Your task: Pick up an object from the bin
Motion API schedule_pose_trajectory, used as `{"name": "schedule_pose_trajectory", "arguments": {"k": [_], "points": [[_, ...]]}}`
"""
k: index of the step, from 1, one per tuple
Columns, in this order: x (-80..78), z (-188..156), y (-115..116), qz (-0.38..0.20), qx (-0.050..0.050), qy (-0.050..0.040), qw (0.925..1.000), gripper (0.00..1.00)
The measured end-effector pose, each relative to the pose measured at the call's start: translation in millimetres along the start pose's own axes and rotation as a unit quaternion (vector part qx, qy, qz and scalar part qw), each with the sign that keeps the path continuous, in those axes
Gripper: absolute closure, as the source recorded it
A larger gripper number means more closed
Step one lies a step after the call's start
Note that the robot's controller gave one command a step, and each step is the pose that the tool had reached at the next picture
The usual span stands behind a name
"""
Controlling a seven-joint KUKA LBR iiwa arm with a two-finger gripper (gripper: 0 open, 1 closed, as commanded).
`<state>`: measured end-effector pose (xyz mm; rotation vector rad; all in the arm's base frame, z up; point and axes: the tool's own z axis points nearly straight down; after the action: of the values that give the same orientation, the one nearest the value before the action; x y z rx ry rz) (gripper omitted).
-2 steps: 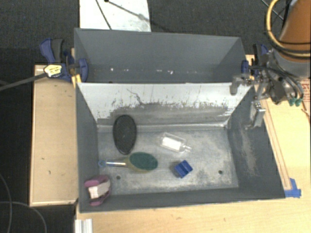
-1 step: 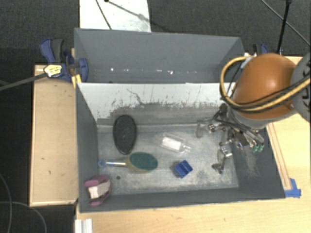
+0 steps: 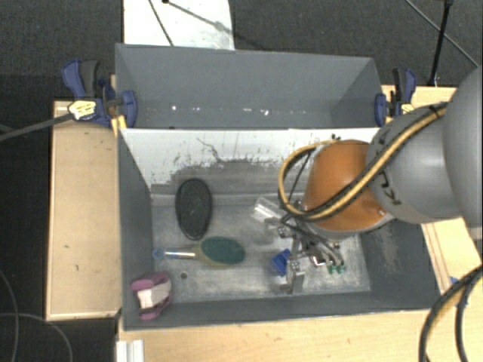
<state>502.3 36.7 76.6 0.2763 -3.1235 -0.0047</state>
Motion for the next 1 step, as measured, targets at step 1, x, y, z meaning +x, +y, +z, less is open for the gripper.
{"name": "schedule_pose_trajectory", "arguments": {"k": [1], "points": [[-2.0,-4.4,-2.7,-0.001,0.002,-0.0040,1.0000,1.00]]}}
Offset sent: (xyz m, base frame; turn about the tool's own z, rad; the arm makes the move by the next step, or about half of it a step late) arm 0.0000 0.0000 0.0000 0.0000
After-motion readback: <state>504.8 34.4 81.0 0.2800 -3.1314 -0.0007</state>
